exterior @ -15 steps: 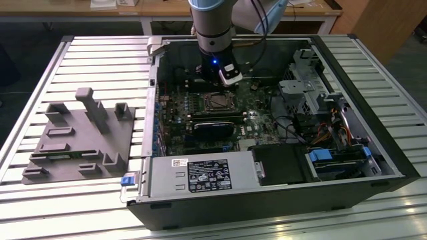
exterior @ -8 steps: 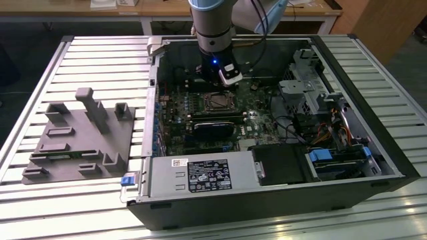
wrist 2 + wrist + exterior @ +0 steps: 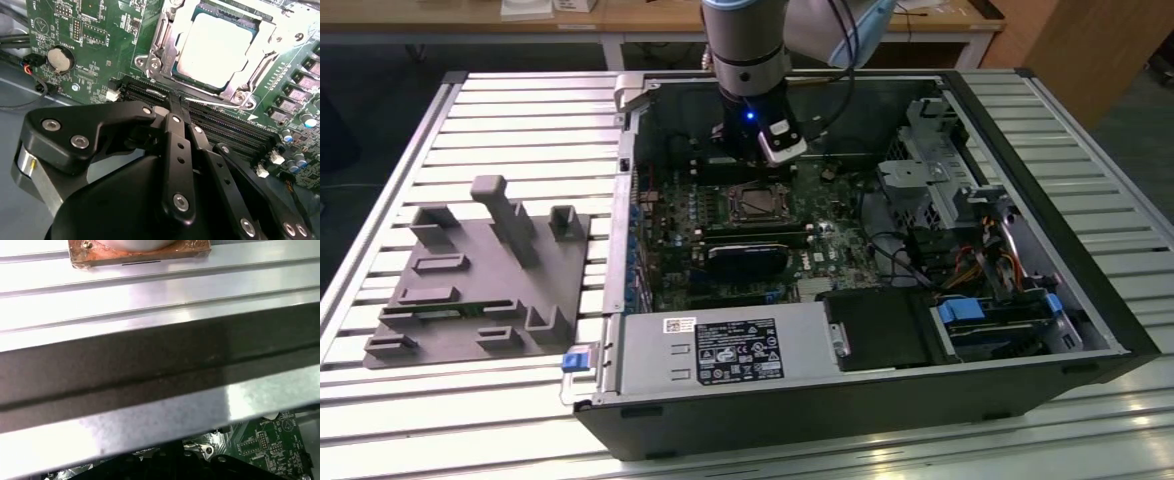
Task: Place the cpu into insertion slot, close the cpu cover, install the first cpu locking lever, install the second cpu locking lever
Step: 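Install the first cpu locking lever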
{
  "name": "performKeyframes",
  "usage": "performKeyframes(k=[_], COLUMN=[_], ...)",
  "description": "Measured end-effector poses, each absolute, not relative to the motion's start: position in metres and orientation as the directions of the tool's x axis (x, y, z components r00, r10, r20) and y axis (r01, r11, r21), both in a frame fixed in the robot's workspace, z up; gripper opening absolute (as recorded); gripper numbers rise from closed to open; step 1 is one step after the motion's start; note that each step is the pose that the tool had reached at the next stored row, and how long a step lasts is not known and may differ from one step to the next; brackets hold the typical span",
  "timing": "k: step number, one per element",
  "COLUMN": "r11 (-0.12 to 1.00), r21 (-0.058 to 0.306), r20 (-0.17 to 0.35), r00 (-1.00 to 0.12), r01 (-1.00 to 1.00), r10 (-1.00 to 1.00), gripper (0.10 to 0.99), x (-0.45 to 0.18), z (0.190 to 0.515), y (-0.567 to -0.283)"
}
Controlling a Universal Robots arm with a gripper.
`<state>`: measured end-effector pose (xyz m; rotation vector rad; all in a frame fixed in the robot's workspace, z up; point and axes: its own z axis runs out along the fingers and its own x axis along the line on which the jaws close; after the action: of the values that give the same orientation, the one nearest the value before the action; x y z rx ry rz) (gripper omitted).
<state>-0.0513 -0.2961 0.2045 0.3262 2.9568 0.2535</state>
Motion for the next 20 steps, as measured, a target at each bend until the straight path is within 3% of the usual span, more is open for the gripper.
performKeyframes(k=[20], r11=[0.956], r21=[0.191], r20=[-0.137], r00=[-0.959], r01=[0.222], r10=[0.249], gripper=[0.106], x=[-0.0531], z=[0.1982], y=[-0.2969])
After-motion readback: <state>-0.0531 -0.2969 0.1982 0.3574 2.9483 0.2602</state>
